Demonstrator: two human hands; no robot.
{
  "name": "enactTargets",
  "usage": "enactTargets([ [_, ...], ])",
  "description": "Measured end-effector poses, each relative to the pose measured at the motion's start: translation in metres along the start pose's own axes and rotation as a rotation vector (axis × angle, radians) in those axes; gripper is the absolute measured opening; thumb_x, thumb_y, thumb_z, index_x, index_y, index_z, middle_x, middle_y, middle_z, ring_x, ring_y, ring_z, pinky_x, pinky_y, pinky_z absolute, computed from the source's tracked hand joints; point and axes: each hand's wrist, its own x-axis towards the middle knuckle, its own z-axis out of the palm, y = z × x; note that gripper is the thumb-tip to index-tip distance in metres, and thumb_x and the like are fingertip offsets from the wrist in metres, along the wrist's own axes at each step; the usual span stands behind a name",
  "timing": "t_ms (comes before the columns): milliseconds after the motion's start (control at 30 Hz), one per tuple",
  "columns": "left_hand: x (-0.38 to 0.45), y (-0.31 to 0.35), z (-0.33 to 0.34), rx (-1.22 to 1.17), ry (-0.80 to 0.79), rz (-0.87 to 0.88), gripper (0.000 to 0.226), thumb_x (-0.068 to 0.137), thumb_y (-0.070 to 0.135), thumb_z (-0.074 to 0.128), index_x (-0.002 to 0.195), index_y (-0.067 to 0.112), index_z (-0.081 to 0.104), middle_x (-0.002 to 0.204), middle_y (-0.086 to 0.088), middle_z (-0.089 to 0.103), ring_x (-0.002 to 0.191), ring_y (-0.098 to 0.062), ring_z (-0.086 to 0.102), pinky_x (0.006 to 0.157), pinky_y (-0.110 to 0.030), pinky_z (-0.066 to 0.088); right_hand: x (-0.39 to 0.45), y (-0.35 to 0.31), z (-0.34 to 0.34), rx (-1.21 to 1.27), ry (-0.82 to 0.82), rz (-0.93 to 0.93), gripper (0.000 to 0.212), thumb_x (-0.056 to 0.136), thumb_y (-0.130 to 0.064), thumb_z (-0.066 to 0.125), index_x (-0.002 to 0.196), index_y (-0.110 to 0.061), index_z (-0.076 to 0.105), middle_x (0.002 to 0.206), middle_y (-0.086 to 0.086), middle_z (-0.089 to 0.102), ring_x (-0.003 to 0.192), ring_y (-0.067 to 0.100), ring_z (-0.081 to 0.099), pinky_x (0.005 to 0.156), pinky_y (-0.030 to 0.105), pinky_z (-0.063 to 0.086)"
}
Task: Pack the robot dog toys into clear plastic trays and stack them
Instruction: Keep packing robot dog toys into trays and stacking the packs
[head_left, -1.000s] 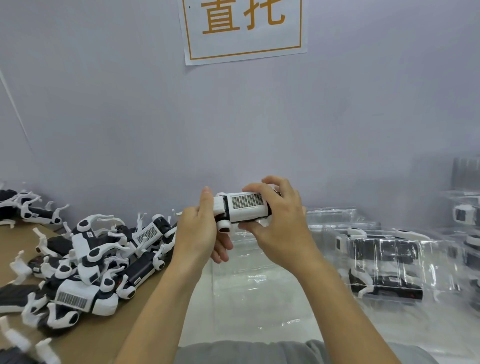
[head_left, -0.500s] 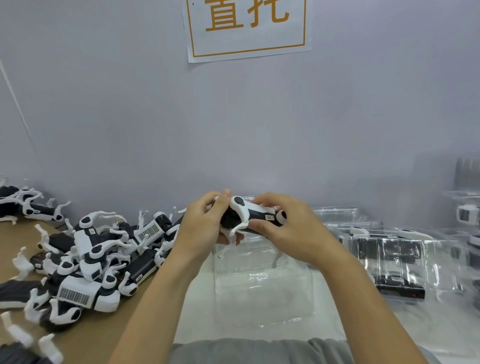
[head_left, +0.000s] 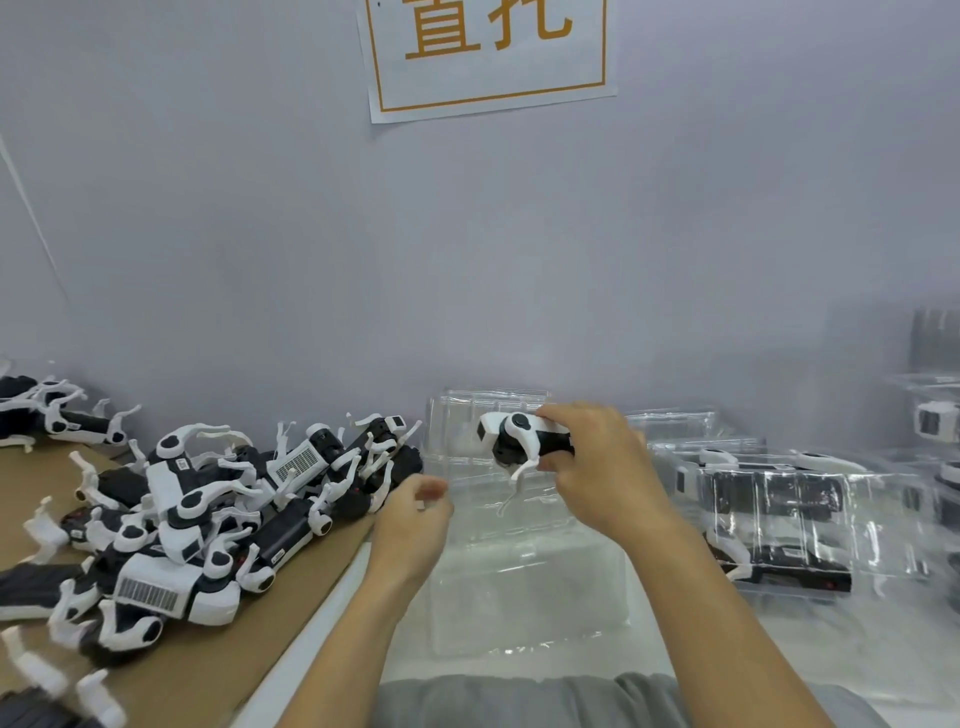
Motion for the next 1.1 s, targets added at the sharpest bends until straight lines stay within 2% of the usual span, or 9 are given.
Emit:
enactTargets([
  [100,0.001,-0.015,0.004,-0.101,-0.022,-0.08,0.029,0.095,0.001,0.053,0.112,0.023,0.061,0.114,0.011,0.06,0.1,0.0,0.054,0.073,-0.015,0.039,-0.002,0.0,0.012,0.086,-0.031,-0.011,0.041,0.086,-0.011,0.069,0.119,-0.034,0.062,0.112,-0.014,0.063,0.109,0.019,0.053,0.096,0.046,0.043],
  [233,0.002,-0.02,0.002,-0.267,-0.061,-0.216,0.029,0.094,-0.001,0.054,0.109,0.02,0.068,0.119,-0.003,0.066,0.106,-0.015,0.061,0.095,-0.036,0.045,-0.005,-0.004,0.027,0.221,-0.088,-0.043,0.035,0.087,-0.019,0.072,0.118,-0.034,0.063,0.11,-0.015,0.065,0.11,0.015,0.055,0.099,0.043,0.043],
  [333,0.0,-0.021,0.003,-0.32,-0.096,-0.248,0.028,0.095,0.002,0.054,0.115,0.016,0.068,0.122,-0.014,0.066,0.111,-0.026,0.062,0.097,-0.043,0.045,-0.01,-0.005,0.035,0.258,-0.174,-0.041,0.032,0.085,-0.021,0.075,0.114,-0.032,0.067,0.101,-0.018,0.066,0.097,0.009,0.059,0.091,0.035,0.049],
  [433,-0.002,-0.022,0.001,-0.356,-0.115,-0.245,0.029,0.093,-0.001,0.052,0.112,0.014,0.068,0.117,-0.019,0.068,0.109,-0.031,0.063,0.087,-0.041,0.047,-0.013,-0.001,0.036,0.173,-0.272,0.023,0.037,0.082,-0.025,0.077,0.117,-0.032,0.068,0.107,-0.012,0.067,0.097,0.012,0.057,0.088,0.032,0.049],
  [567,-0.004,-0.02,0.0,-0.341,-0.107,-0.24,0.03,0.091,-0.004,0.052,0.107,0.016,0.068,0.119,-0.016,0.067,0.115,-0.03,0.06,0.104,-0.046,0.043,-0.014,0.0,0.034,0.026,-0.372,0.078,0.036,0.075,-0.021,0.081,0.106,-0.033,0.07,0.111,-0.008,0.064,0.105,0.019,0.056,0.088,0.041,0.052],
  [667,-0.006,-0.02,0.001,-0.344,-0.113,-0.232,0.031,0.091,-0.004,0.05,0.107,0.016,0.067,0.118,-0.017,0.066,0.116,-0.031,0.06,0.107,-0.049,0.042,-0.015,0.0,0.037,0.029,-0.367,0.091,0.035,0.075,-0.022,0.082,0.105,-0.032,0.07,0.11,-0.008,0.063,0.103,0.018,0.057,0.087,0.039,0.052],
  [867,-0.007,-0.02,0.0,-0.421,-0.146,-0.21,0.012,0.094,0.013,0.056,0.102,0.012,0.065,0.104,-0.015,0.068,0.098,-0.028,0.063,0.089,-0.044,0.049,-0.018,0.002,0.041,0.077,-0.4,0.087,0.03,0.077,-0.026,0.081,0.105,-0.029,0.071,0.106,-0.005,0.066,0.096,0.016,0.061,0.088,0.037,0.053],
  [967,-0.006,-0.019,0.002,-0.431,-0.155,-0.232,0.023,0.096,0.021,0.059,0.112,0.007,0.066,0.121,-0.02,0.066,0.117,-0.033,0.06,0.108,-0.052,0.043,-0.018,0.001,0.042,0.037,-0.374,0.062,0.03,0.077,-0.03,0.081,0.106,-0.031,0.072,0.106,-0.006,0.067,0.101,0.017,0.059,0.089,0.037,0.051],
  [1100,-0.006,-0.017,0.003,-0.488,-0.149,-0.26,0.032,0.097,0.02,0.057,0.118,-0.003,0.063,0.119,-0.026,0.065,0.115,-0.037,0.059,0.109,-0.054,0.041,-0.019,-0.003,0.043,-0.021,-0.338,0.045,0.019,0.078,-0.029,0.079,0.096,-0.03,0.073,0.101,-0.002,0.063,0.101,0.02,0.054,0.079,0.035,0.05],
])
